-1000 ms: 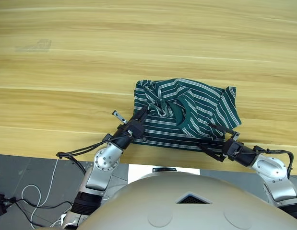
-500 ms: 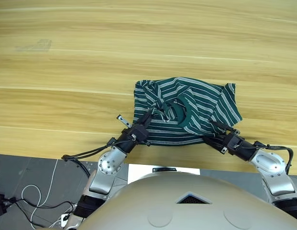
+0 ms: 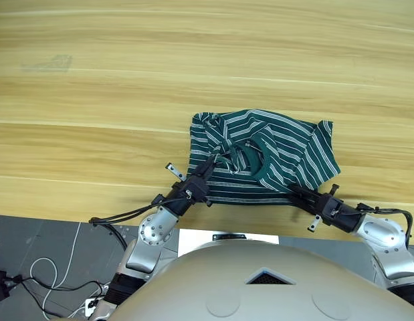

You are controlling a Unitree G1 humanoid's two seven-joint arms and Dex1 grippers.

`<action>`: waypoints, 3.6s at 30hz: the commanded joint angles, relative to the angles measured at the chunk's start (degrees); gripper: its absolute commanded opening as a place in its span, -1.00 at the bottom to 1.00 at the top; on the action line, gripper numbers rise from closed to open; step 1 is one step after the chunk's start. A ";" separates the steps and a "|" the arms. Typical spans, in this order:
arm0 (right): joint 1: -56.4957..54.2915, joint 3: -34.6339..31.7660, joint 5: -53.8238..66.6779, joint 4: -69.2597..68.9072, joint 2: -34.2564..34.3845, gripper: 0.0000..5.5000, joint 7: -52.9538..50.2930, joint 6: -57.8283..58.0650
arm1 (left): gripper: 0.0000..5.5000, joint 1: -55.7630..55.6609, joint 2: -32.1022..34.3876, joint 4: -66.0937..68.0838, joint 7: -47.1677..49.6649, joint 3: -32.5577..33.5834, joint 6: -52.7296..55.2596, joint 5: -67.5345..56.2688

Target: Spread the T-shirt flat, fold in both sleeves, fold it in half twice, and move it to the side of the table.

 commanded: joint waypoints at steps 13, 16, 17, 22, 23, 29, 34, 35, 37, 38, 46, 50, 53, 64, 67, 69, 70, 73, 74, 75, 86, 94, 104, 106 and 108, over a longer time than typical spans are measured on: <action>-4.03 -2.73 -0.04 2.69 -0.07 -1.00 0.73 -0.51 | -1.00 -0.93 -0.45 2.25 2.05 0.47 -0.60 0.89; -4.29 -2.82 1.95 2.39 -1.01 -1.00 3.25 -1.27 | -1.00 -1.71 -0.48 3.50 2.35 1.02 -0.86 0.69; -4.54 -2.93 2.57 2.34 -1.18 -1.00 3.96 -1.29 | -1.00 -1.97 -0.51 3.90 2.43 1.15 -0.94 0.62; -6.02 -3.39 4.61 4.07 -1.57 -1.00 7.14 -1.70 | -1.00 -2.76 -0.64 5.41 2.67 1.56 -1.53 0.51; -6.30 -3.69 5.86 4.45 -1.52 -1.00 7.95 -1.51 | -1.00 -2.88 -0.63 5.63 2.77 1.67 -1.58 0.47; -9.43 -4.58 7.74 8.47 0.34 -1.00 8.83 -0.04 | -1.00 -2.74 -1.14 6.24 3.19 1.39 -1.98 0.72; -9.79 -5.77 12.61 7.75 1.03 -1.00 11.10 2.98 | -1.00 -2.24 -1.28 6.46 3.24 1.45 -2.33 0.84; -9.92 -5.45 11.74 8.23 1.06 -1.00 11.23 2.64 | -1.00 -2.29 -1.35 6.45 3.23 1.40 -2.34 0.87; -9.58 -4.98 10.17 8.35 0.82 -1.00 11.43 2.24 | -1.00 -2.40 -1.41 6.38 3.12 1.30 -2.37 0.90; -9.04 -4.78 8.90 8.02 0.55 -1.00 11.25 1.90 | -1.00 -2.35 -1.38 6.19 3.02 1.28 -2.33 0.90; -6.71 -3.45 5.03 6.27 -0.08 -0.69 13.02 -2.19 | -1.00 -2.30 -1.09 5.68 2.77 1.25 -2.20 1.16; -6.79 -3.42 4.25 6.75 -0.04 -0.46 12.87 -2.89 | -1.00 -2.33 -1.01 5.51 2.64 1.20 -2.13 1.27; -6.48 -3.25 4.08 6.35 -0.13 -0.25 13.03 -2.60 | -1.00 -2.16 -0.93 5.47 2.60 1.22 -2.10 1.30; -7.45 -3.43 2.69 7.78 0.68 0.31 10.55 -0.54 | -1.00 -1.31 -1.48 5.34 3.04 0.78 -2.30 1.87; -8.30 -3.07 2.09 8.93 1.37 0.31 9.69 -0.54 | -1.00 -1.18 -1.64 5.29 3.14 0.75 -2.43 1.90; -9.20 -2.89 1.78 10.01 1.85 0.31 9.15 -0.74 | -1.00 -0.98 -1.78 5.54 3.39 0.81 -2.64 1.96; -9.50 -2.92 1.85 10.26 1.98 0.31 9.04 -0.73 | -1.00 -0.91 -1.83 5.67 3.49 0.85 -2.70 1.98; -10.27 -3.12 1.69 11.02 2.30 0.31 8.41 -0.99 | -1.00 -0.80 -2.00 5.97 3.88 0.71 -2.90 2.10; -10.45 -3.22 1.67 11.17 2.45 0.31 8.09 -1.08 | -1.00 -0.79 -2.06 6.01 4.00 0.62 -2.96 2.13; -10.53 -3.25 1.71 11.26 2.54 0.31 7.86 -1.19 | -1.00 -0.79 -2.09 6.03 4.10 0.56 -2.99 2.16; -8.39 -4.72 6.33 8.71 0.30 0.24 10.82 -1.22 | -1.00 0.29 -2.44 6.57 4.83 -0.32 -3.68 2.47; -10.03 -6.54 5.66 9.07 0.43 0.24 10.26 0.12 | -1.00 0.59 -2.81 6.47 5.28 -1.35 -3.59 2.73; -11.31 -5.79 3.03 10.20 2.00 0.24 8.51 -0.24 | -1.00 0.14 -3.17 6.34 5.69 -1.59 -3.57 3.04; -11.47 -5.46 2.53 10.45 2.23 0.24 8.26 -0.44 | -1.00 0.17 -3.19 6.27 5.72 -1.52 -3.60 3.06; -11.19 -5.25 1.85 10.55 2.14 0.18 7.95 -0.59 | -1.00 0.23 -3.11 5.99 5.63 -1.41 -3.57 2.98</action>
